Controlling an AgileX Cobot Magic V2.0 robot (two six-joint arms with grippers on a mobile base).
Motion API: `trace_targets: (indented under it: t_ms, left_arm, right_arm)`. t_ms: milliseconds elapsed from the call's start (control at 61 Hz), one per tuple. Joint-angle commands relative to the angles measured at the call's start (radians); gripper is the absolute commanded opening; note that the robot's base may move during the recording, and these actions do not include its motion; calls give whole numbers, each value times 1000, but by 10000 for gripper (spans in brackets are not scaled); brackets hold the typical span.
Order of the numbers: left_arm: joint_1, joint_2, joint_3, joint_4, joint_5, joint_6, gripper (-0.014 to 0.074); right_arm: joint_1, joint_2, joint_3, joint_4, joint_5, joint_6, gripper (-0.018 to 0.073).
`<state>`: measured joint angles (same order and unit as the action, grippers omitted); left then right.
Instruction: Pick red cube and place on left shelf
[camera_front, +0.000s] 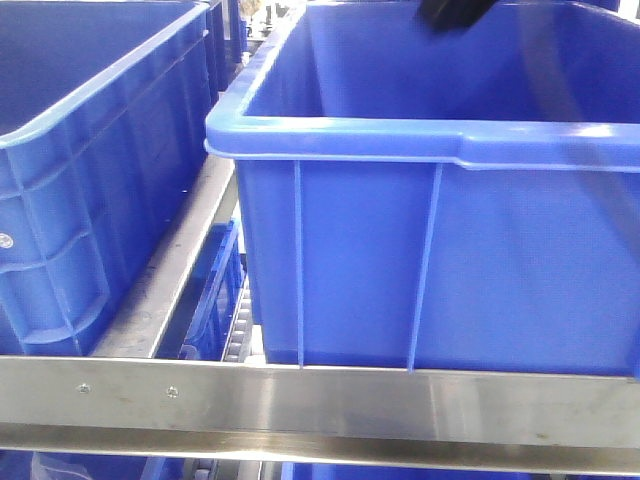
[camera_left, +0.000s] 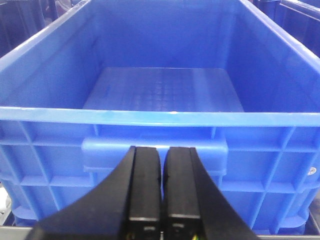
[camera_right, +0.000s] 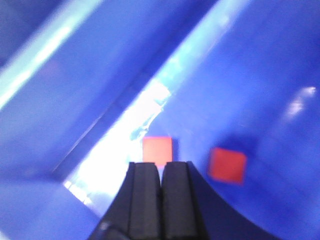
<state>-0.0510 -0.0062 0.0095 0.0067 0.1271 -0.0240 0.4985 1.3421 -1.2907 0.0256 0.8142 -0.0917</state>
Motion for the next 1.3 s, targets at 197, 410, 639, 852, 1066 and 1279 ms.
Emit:
trace_targets:
  t_ms: [197, 410, 639, 852, 1066, 1279]
  left_arm:
    - [-7, -15, 23, -7, -88, -1, 102]
    - [-7, -15, 23, -7, -88, -1, 102]
    - [-7, -15, 23, -7, -88, -1, 102]
    - [-7, -15, 23, -7, -88, -1, 102]
    - [-7, -15, 23, -7, -88, -1, 102]
    - [-7, -15, 23, -7, -88, -1, 102]
  right_arm:
    - [-4, -404, 258, -3, -190, -8, 42]
    - [-4, -711, 458, 44, -250, -8, 42]
    - [-4, -994, 583, 72, -251, -8, 42]
    - [-4, -1112, 611, 66, -238, -8, 42]
    - [-4, -1111, 611, 66, -237, -8, 42]
    - [-4, -1111, 611, 66, -238, -8, 42]
